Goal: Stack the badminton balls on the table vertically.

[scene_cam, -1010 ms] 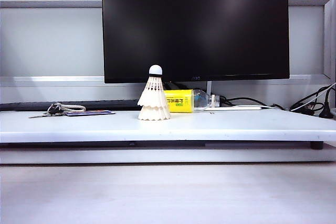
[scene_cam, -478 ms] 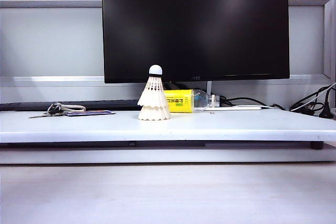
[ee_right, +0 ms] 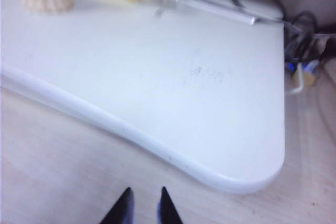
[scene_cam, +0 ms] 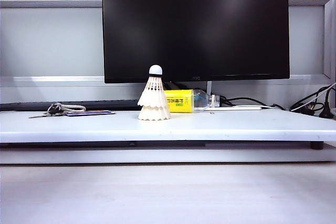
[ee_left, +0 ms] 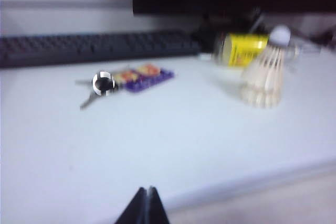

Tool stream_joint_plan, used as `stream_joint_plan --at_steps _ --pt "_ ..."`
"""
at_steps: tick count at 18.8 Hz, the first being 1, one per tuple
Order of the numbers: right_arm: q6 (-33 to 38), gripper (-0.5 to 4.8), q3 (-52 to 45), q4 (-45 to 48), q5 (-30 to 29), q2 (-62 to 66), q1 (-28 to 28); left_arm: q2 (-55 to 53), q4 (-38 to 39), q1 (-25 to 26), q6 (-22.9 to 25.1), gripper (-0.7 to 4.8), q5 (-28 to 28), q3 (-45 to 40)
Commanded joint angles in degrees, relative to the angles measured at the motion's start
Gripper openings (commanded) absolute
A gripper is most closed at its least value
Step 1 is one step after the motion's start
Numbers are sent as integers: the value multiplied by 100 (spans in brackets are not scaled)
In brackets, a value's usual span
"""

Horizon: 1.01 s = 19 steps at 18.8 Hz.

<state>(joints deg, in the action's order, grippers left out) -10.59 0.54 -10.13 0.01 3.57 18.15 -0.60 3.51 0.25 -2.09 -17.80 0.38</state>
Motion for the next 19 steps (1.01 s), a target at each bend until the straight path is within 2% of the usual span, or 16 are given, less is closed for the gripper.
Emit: stream_joint_plan --at_steps 1,3,16,19 --pt "-42 71 0 -72 31 7 2 -7 319 -4 225 16 -2 -11" --pt "-39 71 0 -74 28 7 2 -7 535 -4 278 16 -2 -11" --pt "157 72 0 -59 -140 7 7 -7 538 -4 208 17 -42 -11" --pt "149 71 0 -59 229 7 0 -7 538 -4 203 17 -39 -11"
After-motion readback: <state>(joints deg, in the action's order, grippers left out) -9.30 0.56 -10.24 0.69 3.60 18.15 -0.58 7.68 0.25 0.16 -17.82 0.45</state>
